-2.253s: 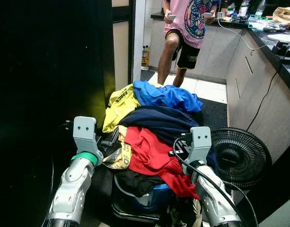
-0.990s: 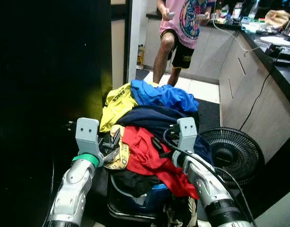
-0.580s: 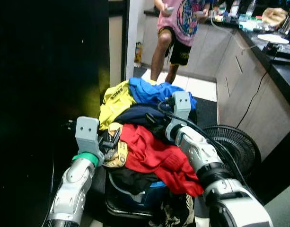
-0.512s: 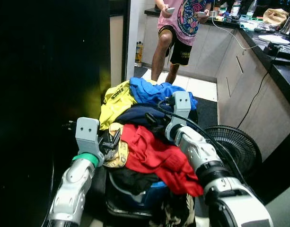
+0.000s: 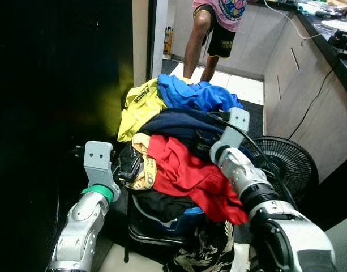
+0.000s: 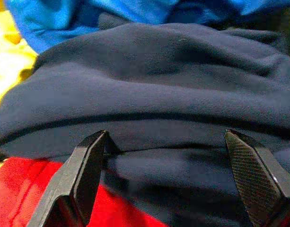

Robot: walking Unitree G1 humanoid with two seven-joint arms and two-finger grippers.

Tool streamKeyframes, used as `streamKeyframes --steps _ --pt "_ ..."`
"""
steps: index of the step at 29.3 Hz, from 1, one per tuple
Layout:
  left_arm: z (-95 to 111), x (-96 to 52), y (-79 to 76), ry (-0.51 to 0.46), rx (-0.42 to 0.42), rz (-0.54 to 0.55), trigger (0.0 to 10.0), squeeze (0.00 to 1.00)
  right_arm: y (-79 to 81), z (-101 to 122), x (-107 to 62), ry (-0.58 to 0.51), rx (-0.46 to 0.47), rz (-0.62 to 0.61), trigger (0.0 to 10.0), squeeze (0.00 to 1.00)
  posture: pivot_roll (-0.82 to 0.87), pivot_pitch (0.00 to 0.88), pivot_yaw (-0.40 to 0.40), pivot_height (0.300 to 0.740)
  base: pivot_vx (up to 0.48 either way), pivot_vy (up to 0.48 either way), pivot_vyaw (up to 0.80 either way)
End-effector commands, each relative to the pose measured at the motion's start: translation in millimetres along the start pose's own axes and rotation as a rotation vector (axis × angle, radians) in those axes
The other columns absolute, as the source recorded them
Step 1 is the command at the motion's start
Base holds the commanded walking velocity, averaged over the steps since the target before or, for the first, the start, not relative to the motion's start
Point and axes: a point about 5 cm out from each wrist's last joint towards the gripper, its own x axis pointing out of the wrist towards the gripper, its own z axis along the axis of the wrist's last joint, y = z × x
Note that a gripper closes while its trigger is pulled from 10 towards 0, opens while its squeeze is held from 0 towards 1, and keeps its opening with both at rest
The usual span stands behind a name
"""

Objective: Clothes washing

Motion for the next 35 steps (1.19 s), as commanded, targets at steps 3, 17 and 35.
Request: streamKeyframes --steps 3,17,35 --pt "-1.3 -1.9 -2.5 0.006 -0.02 -0.008 10.0 0.0 -4.2 5.8 0.5 -0.015 0.014 -0.021 10.0 0.0 0.03 0.169 -0.059 0.74 0.0 0.0 0.0" --pt "1.1 4.6 -8.5 0.009 -0.023 -0.045 10.0 0.0 -6.8 9.6 -4.1 -0.115 -0.192 0.143 10.0 0.0 0.01 0.166 -0.028 0.74 0.0 0.0 0.0" --pt "12.1 5.8 12.4 -0.014 -0.042 0.074 10.0 0.0 2.5 29.5 -14.2 -0.283 -0.2 0.221 10.0 0.0 0.0 0.051 -0.033 0.74 0.0 0.0 0.0"
